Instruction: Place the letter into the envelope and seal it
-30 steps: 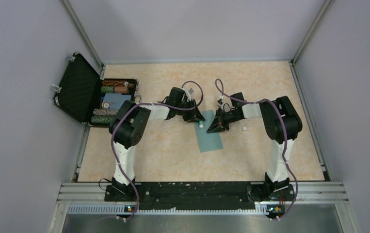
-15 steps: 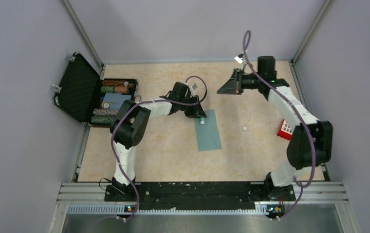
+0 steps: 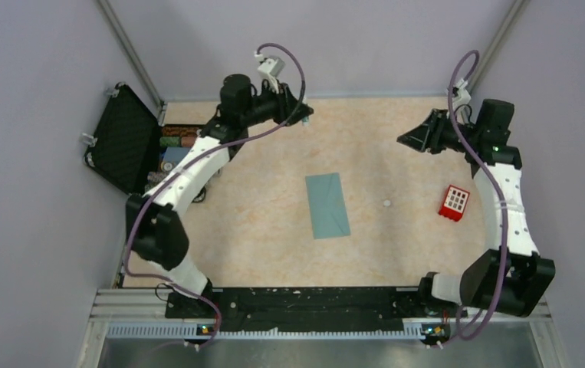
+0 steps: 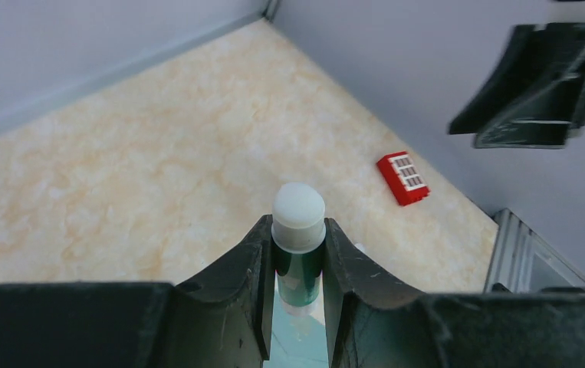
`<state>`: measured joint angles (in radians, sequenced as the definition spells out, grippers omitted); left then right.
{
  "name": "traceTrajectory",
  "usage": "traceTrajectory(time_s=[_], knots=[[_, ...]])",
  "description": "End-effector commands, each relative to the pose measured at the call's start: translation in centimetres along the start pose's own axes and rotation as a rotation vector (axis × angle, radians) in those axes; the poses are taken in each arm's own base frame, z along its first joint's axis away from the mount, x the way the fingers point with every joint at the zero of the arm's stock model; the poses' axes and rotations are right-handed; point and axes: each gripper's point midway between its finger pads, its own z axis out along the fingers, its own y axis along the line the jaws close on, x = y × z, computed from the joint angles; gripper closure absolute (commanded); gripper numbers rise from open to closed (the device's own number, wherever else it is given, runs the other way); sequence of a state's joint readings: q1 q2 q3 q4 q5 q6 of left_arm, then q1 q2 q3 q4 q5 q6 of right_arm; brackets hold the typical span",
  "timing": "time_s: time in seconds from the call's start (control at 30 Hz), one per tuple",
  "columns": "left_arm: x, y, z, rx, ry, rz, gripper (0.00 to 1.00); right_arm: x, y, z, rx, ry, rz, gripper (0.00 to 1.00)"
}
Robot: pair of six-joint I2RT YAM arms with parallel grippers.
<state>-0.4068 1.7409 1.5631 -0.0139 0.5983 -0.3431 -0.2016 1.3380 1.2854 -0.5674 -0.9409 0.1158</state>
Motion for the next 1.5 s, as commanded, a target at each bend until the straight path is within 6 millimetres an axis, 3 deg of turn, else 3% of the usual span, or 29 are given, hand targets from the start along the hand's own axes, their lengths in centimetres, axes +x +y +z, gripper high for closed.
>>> traceTrajectory(time_s=[0.0, 0.03, 0.2, 0.3, 0.4, 0.47, 0.53, 0.6, 0.7, 0.77, 0.8, 0.83, 0.93, 1.07, 1.3, 1.47], knots=[[-6.2, -10.7, -6.2, 0.231, -0.234, 0.229, 1.00, -3.1, 8.5, -3.8, -0.192, -0.284, -0.316, 0.49], [-5.9, -12.4, -7.4, 0.278, -0.233, 0.263, 1.00, -2.6, 9.6, -4.0, -0.224, -0.314, -0.350, 0.42], [-3.8, -17.4, -11.8, 0.460, -0.164, 0.341, 1.00, 3.5, 15.0, -1.9, -0.397, -0.152, -0.425, 0.33], [-2.5, -18.7, -13.6, 0.502, -0.122, 0.369, 1.00, 3.6, 18.2, -1.6, -0.462, -0.126, -0.509, 0.33], [-1.0, -19.4, -15.3, 0.541, -0.048, 0.455, 1.00, 2.2, 19.1, -1.2, -0.484, -0.062, -0.482, 0.34], [-1.0, -19.5, -16.2, 0.539, -0.052, 0.522, 1.00, 1.7, 18.7, -0.7, -0.476, 0.068, -0.505, 0.34], [-1.2, -19.1, -16.1, 0.512, -0.056, 0.526, 1.00, 1.7, 16.0, 2.0, -0.407, 0.253, -0.504, 0.31], [-2.0, -18.8, -15.4, 0.495, -0.067, 0.470, 1.00, 1.0, 15.3, 3.4, -0.390, 0.351, -0.454, 0.29], [-4.4, -18.8, -14.4, 0.459, -0.143, 0.365, 1.00, -0.6, 18.0, 3.6, -0.502, 0.214, -0.418, 0.28], [-5.5, -19.4, -14.3, 0.468, -0.173, 0.369, 1.00, -2.1, 20.7, 3.1, -0.618, 0.010, -0.467, 0.28], [-5.9, -19.7, -14.3, 0.485, -0.175, 0.377, 1.00, -0.7, 21.1, 2.5, -0.655, -0.016, -0.465, 0.28], [-6.3, -20.3, -14.5, 0.510, -0.172, 0.383, 1.00, -0.7, 22.3, 2.0, -0.694, -0.077, -0.505, 0.28], [-7.1, -21.6, -14.7, 0.581, -0.143, 0.355, 1.00, 1.8, 24.9, 2.3, -0.787, -0.003, -0.534, 0.32], [-9.4, -21.7, -14.2, 0.538, -0.187, 0.260, 1.00, 2.2, 28.6, 2.1, -0.852, -0.041, -0.603, 0.34], [-11.2, -20.8, -13.2, 0.477, -0.219, 0.133, 1.00, -1.2, 29.5, 4.3, -0.763, -0.094, -0.496, 0.34], [-11.2, -20.0, -12.9, 0.437, -0.236, 0.068, 1.00, -2.0, 29.9, 4.7, -0.757, -0.098, -0.456, 0.36]])
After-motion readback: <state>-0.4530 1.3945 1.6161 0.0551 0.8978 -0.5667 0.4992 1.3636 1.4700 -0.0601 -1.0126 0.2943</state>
